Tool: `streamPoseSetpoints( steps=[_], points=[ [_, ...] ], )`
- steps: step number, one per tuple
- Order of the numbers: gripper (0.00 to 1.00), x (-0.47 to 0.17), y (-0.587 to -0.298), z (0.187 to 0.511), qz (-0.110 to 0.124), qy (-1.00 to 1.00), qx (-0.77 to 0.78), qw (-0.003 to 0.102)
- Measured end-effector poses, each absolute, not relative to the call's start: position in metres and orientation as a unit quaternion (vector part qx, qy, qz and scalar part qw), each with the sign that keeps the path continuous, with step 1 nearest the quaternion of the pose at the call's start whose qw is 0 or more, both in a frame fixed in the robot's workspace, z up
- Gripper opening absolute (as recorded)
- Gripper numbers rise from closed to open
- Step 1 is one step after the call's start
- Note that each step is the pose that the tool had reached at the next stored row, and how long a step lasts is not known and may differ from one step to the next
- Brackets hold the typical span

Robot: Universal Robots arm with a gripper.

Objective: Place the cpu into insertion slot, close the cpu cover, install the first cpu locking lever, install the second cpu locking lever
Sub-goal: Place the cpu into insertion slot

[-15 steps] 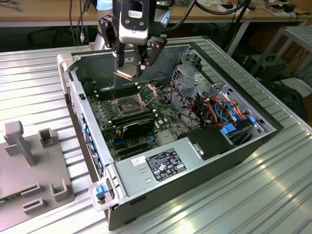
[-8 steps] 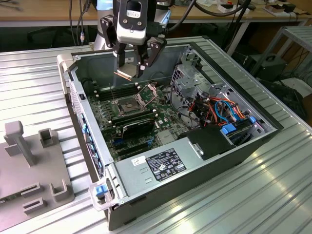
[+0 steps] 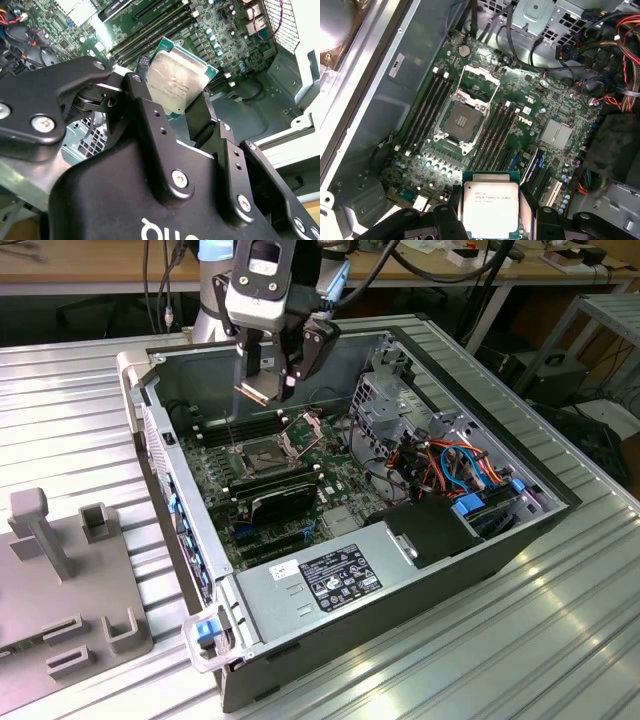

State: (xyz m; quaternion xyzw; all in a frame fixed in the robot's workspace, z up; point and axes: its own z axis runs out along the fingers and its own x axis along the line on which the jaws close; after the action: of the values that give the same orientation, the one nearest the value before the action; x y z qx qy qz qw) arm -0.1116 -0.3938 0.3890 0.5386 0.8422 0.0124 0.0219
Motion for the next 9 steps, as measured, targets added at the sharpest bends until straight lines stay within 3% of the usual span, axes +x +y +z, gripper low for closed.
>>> streamPoseSetpoints(
  steps=[9],
  points=[
    [0.55, -0.1099, -0.3938, 0.3887, 0.012, 0.824, 0.566, 0.022]
  ],
)
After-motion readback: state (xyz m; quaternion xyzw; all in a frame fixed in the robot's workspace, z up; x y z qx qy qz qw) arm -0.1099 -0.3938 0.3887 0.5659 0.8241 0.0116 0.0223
